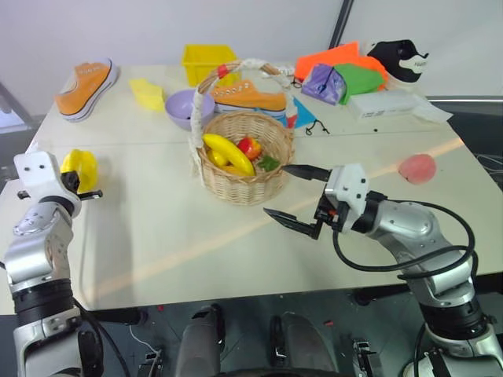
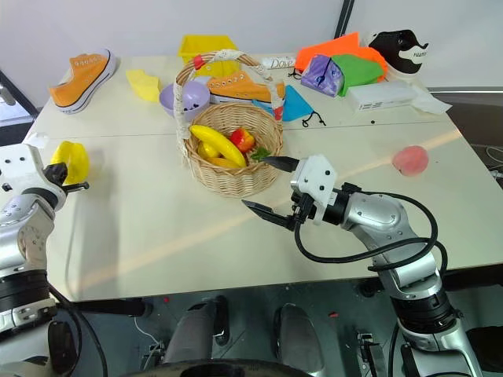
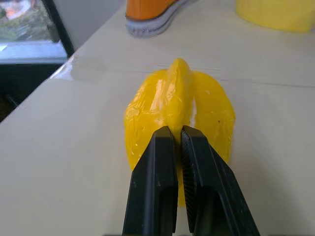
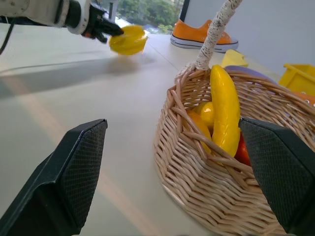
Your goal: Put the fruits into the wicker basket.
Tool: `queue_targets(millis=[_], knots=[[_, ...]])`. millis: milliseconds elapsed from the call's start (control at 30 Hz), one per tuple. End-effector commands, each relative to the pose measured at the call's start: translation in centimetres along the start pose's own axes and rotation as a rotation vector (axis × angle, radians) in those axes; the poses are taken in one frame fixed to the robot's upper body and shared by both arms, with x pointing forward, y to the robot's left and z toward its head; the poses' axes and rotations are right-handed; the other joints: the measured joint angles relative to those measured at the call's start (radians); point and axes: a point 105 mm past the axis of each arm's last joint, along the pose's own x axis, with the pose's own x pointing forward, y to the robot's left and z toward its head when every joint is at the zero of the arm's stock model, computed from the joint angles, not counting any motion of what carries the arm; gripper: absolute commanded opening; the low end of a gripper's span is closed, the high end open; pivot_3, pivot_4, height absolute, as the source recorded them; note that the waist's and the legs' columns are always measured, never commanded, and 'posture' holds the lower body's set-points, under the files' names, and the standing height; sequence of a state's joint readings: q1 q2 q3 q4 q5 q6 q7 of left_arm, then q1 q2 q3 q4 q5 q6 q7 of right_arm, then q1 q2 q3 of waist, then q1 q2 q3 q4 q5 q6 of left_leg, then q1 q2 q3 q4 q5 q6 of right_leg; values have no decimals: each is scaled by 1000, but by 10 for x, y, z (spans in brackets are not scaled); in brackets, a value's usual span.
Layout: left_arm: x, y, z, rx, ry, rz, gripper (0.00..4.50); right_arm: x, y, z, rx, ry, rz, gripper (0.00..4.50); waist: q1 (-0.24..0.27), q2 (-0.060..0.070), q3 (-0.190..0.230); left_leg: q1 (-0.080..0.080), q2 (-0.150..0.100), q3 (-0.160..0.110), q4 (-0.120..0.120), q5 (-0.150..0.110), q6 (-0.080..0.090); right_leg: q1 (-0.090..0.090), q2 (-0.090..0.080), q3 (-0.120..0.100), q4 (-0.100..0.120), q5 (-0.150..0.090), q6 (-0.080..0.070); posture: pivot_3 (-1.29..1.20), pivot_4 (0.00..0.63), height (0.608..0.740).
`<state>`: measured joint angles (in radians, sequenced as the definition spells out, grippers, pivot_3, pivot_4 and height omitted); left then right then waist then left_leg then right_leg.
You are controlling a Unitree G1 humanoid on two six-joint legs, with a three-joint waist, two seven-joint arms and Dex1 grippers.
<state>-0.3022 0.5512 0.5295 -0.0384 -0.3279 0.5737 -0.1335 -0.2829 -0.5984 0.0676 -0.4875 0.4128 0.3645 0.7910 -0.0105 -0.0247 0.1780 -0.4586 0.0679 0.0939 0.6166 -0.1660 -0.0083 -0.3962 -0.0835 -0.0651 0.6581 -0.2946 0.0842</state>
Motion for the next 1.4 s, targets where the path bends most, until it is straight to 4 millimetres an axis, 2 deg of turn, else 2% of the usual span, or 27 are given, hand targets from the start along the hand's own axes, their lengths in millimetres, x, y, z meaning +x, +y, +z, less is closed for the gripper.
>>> queue_targets(millis=[33,133,267,367,433,533,600,667,733,933,1000,1033,1167,1300,1400], knots=[[-27,-13,56,58,-212,-169,109,-6,-5,12,-51,-24,-21,4500,-1,0,0,0,0,0,0,0,0,0,0,0,0,0,0,0,150,740],[-70,-51,61,122,-159,-560,109,-15,-18,7,-64,12,-52,4500,-6,0,0,0,1,0,-1,0,0,0,-1,0,0,0,0,0,150,740],[-110,-92,67,136,-89,-900,109,-24,-34,4,-79,44,-75,4500,3,1,0,2,1,0,-1,-1,-1,1,-4,0,0,-2,-3,0,150,740],[-132,-126,72,164,-62,-1096,109,-29,-44,5,-86,50,-95,4500,3,1,0,2,0,0,-1,-2,-3,1,-5,0,0,-2,-4,0,150,740],[-135,-143,74,157,-56,-1153,109,-30,-46,5,-95,54,-100,4500,1,1,0,2,0,1,-1,-1,-2,1,-5,1,-1,-2,-4,0,150,740],[-128,-176,82,187,-90,-1184,109,-32,-48,5,-104,59,-109,4500,7,1,0,2,-1,0,-1,0,0,2,-3,1,-1,-1,-2,0,150,740],[-117,-196,86,253,-123,-1171,109,-33,-48,5,-106,59,-117,4500,16,1,0,2,-2,0,1,0,0,3,0,1,-1,0,-1,0,150,740],[-97,-219,91,287,-159,-1130,109,-36,-47,5,-104,63,-135,4500,23,2,0,2,-2,1,2,0,1,3,1,2,-1,0,0,0,150,740],[-84,-233,93,308,-184,-1106,109,-38,-47,4,-103,67,-147,4500,24,1,0,2,-2,4,3,0,1,3,3,2,0,0,0,0,150,740],[-60,-255,82,311,-148,-1100,109,-45,-44,0,-97,87,-189,4500,23,1,0,1,-1,5,2,0,1,1,3,3,1,0,1,0,150,740],[-59,-259,83,296,-161,-1109,834,-49,-44,-3,-89,104,-210,4500,22,1,0,1,-1,6,2,0,1,0,3,3,1,-1,1,0,150,740],[-59,-260,85,289,-177,-1114,1170,-55,-47,-11,-41,139,-227,4500,23,1,0,1,-1,6,3,0,1,0,3,3,1,0,1,0,150,740],[-59,-256,94,274,-258,-1104,3089,-81,-68,-31,81,206,-377,4500,24,1,0,0,-1,5,4,0,1,1,2,3,1,-1,1,0,150,740],[-83,-251,94,211,-296,-1231,3089,-125,-107,-51,80,287,-665,4500,23,1,0,0,-1,6,5,0,1,1,2,3,1,-1,1,0,150,740],[-114,-254,80,216,-278,-1383,3089,-158,-130,-67,91,351,-850,4500,22,1,0,0,-1,6,5,0,1,1,2,3,2,-1,1,0,150,740]])
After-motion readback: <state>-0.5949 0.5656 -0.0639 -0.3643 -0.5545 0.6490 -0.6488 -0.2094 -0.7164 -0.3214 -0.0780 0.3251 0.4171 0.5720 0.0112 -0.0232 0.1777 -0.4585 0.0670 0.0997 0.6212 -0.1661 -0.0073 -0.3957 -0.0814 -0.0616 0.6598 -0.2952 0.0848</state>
